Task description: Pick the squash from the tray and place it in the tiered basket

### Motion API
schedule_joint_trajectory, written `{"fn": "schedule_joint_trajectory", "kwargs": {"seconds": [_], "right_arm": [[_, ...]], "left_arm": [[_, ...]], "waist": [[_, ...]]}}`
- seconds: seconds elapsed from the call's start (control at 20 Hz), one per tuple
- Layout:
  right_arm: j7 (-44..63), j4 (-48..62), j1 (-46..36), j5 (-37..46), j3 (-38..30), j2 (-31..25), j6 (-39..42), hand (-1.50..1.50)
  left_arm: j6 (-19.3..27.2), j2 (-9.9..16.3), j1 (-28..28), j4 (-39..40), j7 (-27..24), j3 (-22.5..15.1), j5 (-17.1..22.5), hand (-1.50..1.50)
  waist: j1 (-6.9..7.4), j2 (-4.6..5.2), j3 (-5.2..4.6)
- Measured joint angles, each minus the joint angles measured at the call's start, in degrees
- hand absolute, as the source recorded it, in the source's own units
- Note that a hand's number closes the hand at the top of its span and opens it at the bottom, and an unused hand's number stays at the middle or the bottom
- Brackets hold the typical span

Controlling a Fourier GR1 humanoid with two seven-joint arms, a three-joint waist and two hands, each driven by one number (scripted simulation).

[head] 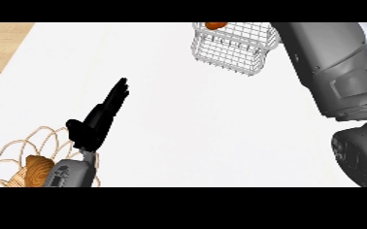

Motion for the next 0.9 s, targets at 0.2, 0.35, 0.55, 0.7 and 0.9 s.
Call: {"fn": "schedule_joint_trajectory", "kwargs": {"seconds": [0.2,0.35,0.55,0.7,0.9], "right_arm": [[-0.3,-1.0,0.0,2.7,1.1,-3.1,-7.0,-1.50],[-0.4,-2.2,0.8,5.1,2.1,-6.1,-12.8,-1.50],[-3.0,-5.1,4.2,5.8,1.5,-10.0,-18.5,-1.50],[-5.8,-9.0,7.6,3.6,-0.8,-13.1,-19.2,-1.50],[-9.0,-14.5,13.6,-1.0,-4.5,-18.7,-14.8,-1.50]], "left_arm": [[0.4,-0.3,0.2,-0.4,0.8,0.0,0.0,0.00],[0.6,0.0,-0.2,-0.8,1.4,0.6,0.0,0.00],[0.6,0.0,1.0,-1.3,1.3,0.6,0.0,0.00],[1.6,-0.7,1.3,-1.0,1.3,0.6,-0.4,0.00],[1.3,-0.3,2.5,-2.1,1.7,1.1,0.0,0.00]], "waist": [[-0.41,-0.15,-0.01],[-1.00,-0.36,-0.01],[-1.71,-0.63,0.03],[-2.51,-0.87,0.07],[-3.23,-1.16,0.09]]}}
